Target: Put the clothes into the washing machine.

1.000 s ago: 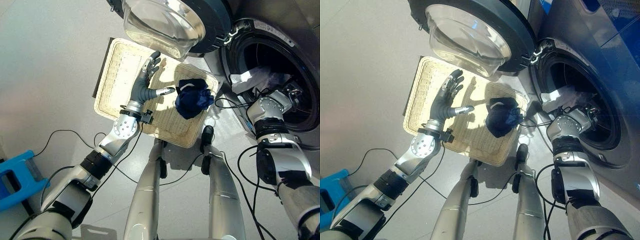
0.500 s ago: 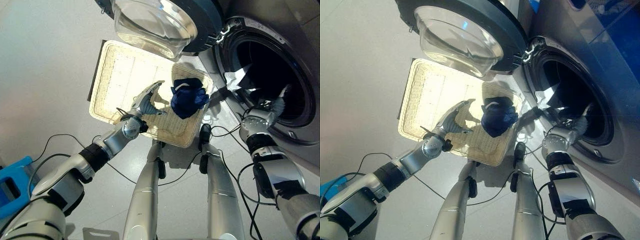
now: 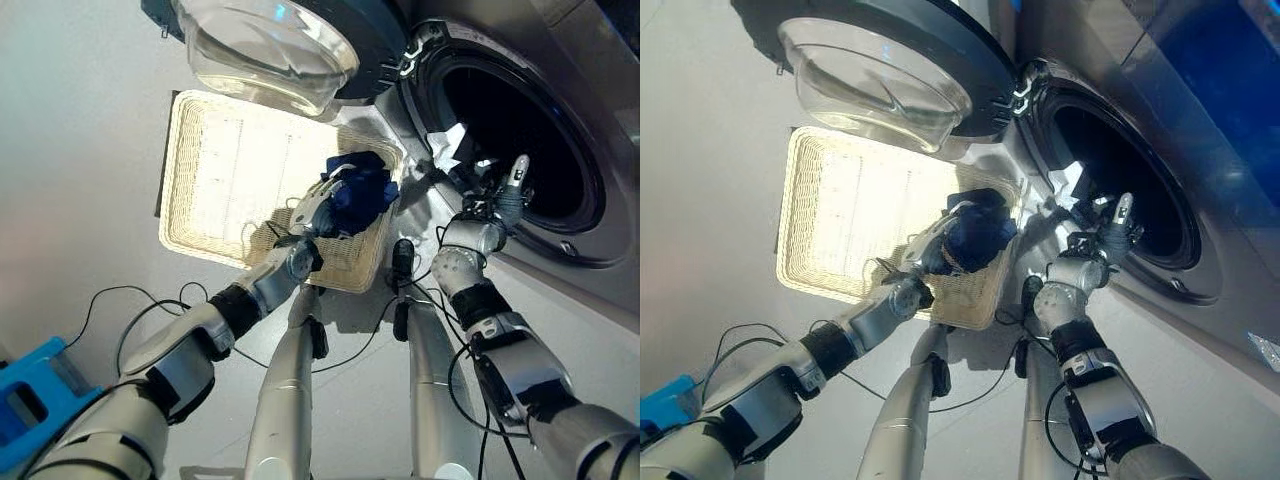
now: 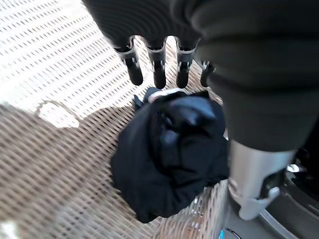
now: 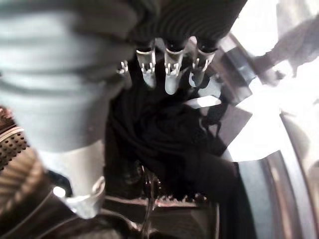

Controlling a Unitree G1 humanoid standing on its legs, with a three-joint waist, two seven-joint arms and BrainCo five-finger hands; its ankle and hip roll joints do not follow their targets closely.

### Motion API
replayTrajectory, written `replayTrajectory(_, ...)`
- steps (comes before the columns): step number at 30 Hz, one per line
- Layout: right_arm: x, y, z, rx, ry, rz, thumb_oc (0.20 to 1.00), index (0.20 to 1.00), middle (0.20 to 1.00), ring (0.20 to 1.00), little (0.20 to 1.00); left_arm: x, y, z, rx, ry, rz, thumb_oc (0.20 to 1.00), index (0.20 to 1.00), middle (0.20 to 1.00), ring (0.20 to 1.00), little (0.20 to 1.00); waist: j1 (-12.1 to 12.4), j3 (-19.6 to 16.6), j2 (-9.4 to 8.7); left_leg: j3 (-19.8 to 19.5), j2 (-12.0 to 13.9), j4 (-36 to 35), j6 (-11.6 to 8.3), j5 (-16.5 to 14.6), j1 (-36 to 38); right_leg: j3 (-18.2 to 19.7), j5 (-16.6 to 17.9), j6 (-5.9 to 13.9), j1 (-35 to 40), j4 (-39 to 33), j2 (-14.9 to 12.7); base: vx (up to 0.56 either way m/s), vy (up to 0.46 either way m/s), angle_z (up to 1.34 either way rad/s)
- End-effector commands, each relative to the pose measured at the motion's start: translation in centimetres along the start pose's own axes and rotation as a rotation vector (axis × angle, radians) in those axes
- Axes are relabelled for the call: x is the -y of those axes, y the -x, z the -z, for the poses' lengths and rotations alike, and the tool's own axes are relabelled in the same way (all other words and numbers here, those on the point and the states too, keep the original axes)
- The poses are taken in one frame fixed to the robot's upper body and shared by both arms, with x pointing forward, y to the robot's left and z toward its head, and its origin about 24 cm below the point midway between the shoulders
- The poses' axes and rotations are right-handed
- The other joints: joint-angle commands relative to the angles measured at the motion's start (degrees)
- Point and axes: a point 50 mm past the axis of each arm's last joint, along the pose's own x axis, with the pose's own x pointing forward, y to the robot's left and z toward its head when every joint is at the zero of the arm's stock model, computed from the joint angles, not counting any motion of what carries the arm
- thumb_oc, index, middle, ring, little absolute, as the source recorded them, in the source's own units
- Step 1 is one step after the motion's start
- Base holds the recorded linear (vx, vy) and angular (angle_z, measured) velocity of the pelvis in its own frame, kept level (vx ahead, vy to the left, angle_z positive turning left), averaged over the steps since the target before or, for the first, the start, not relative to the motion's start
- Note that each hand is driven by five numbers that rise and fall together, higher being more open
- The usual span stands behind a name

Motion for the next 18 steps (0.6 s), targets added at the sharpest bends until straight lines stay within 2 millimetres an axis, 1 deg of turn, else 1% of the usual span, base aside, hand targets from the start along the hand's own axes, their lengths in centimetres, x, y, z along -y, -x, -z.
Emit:
replayTrajectory(1,-1.0,1.4,-0.4,0.064,0.005,-0.094,1.000,1.000,1.000,1.000,1.000,-0.9,-1.0,0.0,-0.028,-0.058,-0.061,1.000,1.000,1.000,1.000,1.000,-1.64,-1.09,-1.10,6.40,-3.31,5.48,1.14,-4.81,-0.41,-4.15,7.21,3.09,3.55,-7.68,3.89,-0.01,-0.021,-0.07)
replayTrajectory(5,-1.8,3.6,0.5,0.075,0.038,-0.107,1.000,1.000,1.000,1.000,1.000,0.1,-1.4,1.0,-0.157,-0.124,0.004,1.000,1.000,1.000,1.000,1.000,-2.97,-1.09,-2.99,7.10,-2.51,5.46,0.95,-4.33,-1.61,-3.55,7.68,3.25,2.69,-7.87,4.75,-0.01,-0.021,-0.09)
replayTrajectory(10,-1.8,3.6,0.5,0.075,0.038,-0.107,1.000,1.000,1.000,1.000,1.000,0.1,-1.4,1.0,-0.157,-0.124,0.004,1.000,1.000,1.000,1.000,1.000,-2.97,-1.09,-2.99,7.10,-2.51,5.46,0.95,-4.33,-1.61,-3.55,7.68,3.25,2.69,-7.87,4.75,0.00,-0.003,-0.03)
replayTrajectory(11,-1.9,3.9,0.6,0.079,0.034,-0.109,1.000,1.000,1.000,1.000,1.000,0.3,-1.4,1.2,-0.186,-0.128,0.010,1.000,1.000,1.000,1.000,1.000,-3.17,-1.09,-3.31,7.20,-2.41,5.35,0.89,-4.20,-1.71,-3.49,7.82,3.29,2.66,-8.08,4.88,0.00,-0.027,-0.15)
replayTrajectory(12,-3.5,6.2,0.8,0.071,-0.005,-0.186,1.000,1.000,1.000,1.000,1.000,0.0,-1.7,2.5,-0.299,-0.172,-0.071,1.000,1.000,1.000,1.000,1.000,-4.69,-1.09,-4.99,7.91,-1.41,5.15,0.59,-3.39,-3.58,-2.35,8.36,3.31,0.68,-8.19,5.76,0.00,-0.027,-0.23)
replayTrajectory(13,-4.0,6.8,0.9,0.063,-0.019,-0.229,1.000,1.000,1.000,1.000,1.000,-0.7,-1.9,3.0,-0.343,-0.213,-0.118,1.000,1.000,1.000,1.000,1.000,-5.14,-1.09,-5.41,8.24,-1.12,5.18,0.38,-3.15,-4.01,-2.11,8.47,3.25,0.23,-8.35,5.86,0.01,-0.010,-0.25)
replayTrajectory(14,-4.2,7.3,1.0,0.051,-0.030,-0.259,1.000,1.000,1.000,1.000,1.000,-1.0,-1.8,3.4,-0.371,-0.220,-0.147,1.000,1.000,1.000,1.000,1.000,-5.44,-1.09,-5.60,8.31,-0.96,5.24,0.23,-3.02,-4.30,-1.79,8.51,3.24,-0.14,-8.31,5.98,0.01,0.012,-0.33)
replayTrajectory(15,-4.3,7.4,1.0,0.047,-0.032,-0.265,1.000,1.000,1.000,1.000,1.000,-1.1,-1.8,3.5,-0.377,-0.220,-0.157,1.000,1.000,1.000,1.000,1.000,-5.52,-1.09,-5.66,8.31,-0.91,5.29,0.20,-3.00,-4.39,-1.68,8.55,3.23,-0.27,-8.29,6.03,0.01,0.019,-0.27)
replayTrajectory(16,-4.5,7.9,1.1,0.031,-0.034,-0.288,1.000,1.000,1.000,1.000,1.000,-1.7,-1.8,3.9,-0.396,-0.234,-0.212,1.000,1.000,1.000,1.000,1.000,-5.81,-1.09,-5.89,8.44,-0.72,5.36,0.05,-2.84,-4.81,-1.33,8.58,3.27,-0.80,-8.20,6.23,0.01,0.016,-0.15)
replayTrajectory(18,-4.6,8.2,1.1,0.030,-0.032,-0.307,1.000,1.000,1.000,1.000,1.000,-2.5,-1.9,4.4,-0.413,-0.268,-0.268,1.000,1.000,1.000,1.000,1.000,-6.11,-1.09,-6.16,8.93,-0.32,5.32,-0.15,-2.74,-5.41,-1.18,8.56,3.33,-1.52,-8.32,6.32,0.00,0.016,-0.07)
